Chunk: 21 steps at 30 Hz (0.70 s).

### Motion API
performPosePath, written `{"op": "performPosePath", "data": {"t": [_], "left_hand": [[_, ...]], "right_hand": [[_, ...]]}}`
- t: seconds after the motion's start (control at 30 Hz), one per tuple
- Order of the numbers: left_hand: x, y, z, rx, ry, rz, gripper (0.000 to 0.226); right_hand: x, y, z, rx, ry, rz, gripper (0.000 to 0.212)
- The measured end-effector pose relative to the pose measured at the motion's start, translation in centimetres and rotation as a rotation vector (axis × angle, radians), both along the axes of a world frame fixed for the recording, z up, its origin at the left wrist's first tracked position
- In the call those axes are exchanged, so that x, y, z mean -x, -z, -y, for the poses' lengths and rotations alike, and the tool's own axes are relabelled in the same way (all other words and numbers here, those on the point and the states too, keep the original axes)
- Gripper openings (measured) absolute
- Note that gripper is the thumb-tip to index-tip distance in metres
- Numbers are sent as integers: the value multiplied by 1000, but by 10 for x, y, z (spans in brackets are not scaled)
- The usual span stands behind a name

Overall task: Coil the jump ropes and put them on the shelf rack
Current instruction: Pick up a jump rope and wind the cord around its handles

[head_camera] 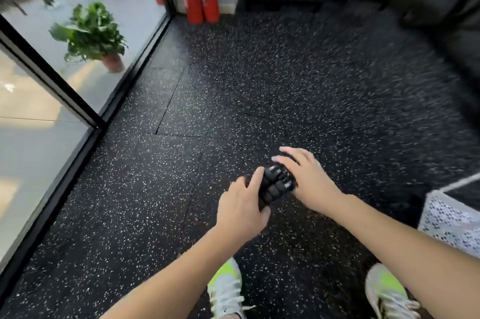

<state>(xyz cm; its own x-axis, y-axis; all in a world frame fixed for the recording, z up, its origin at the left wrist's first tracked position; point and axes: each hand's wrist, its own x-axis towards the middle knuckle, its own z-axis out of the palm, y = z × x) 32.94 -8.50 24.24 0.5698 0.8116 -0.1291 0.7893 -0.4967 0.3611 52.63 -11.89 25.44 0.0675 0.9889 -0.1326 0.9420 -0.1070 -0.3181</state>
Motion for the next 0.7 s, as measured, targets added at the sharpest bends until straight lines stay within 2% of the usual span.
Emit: {"op": "performPosePath", "data": {"t": [0.1, 0.2, 0.33, 0.4, 0.53, 0.63, 0.7], "left_hand": [[-32, -50, 34, 46, 75, 104, 87], [-68, -90, 65, 81, 117, 208, 83], [-103, -124, 90, 76, 85, 271, 53], [-113, -132, 98, 156, 11, 377, 40], [-132, -148, 98, 507, -219, 681, 30], [-145, -158, 81, 952, -408, 1129, 40], [-150, -164, 72, 1240, -416, 1375, 45]], "right_hand": [[-36, -42, 45, -200, 33, -138, 54], [-61, -80, 80, -266, 234, -278, 49], [-84, -109, 115, -340, 366, -377, 42], [-85, -118, 121, -384, 369, -422, 45], [-76, -126, 122, -426, 374, -507, 46], [-70, -126, 128, -464, 270, -482, 51], [-67, -127, 130, -538, 202, -457, 49]]}}
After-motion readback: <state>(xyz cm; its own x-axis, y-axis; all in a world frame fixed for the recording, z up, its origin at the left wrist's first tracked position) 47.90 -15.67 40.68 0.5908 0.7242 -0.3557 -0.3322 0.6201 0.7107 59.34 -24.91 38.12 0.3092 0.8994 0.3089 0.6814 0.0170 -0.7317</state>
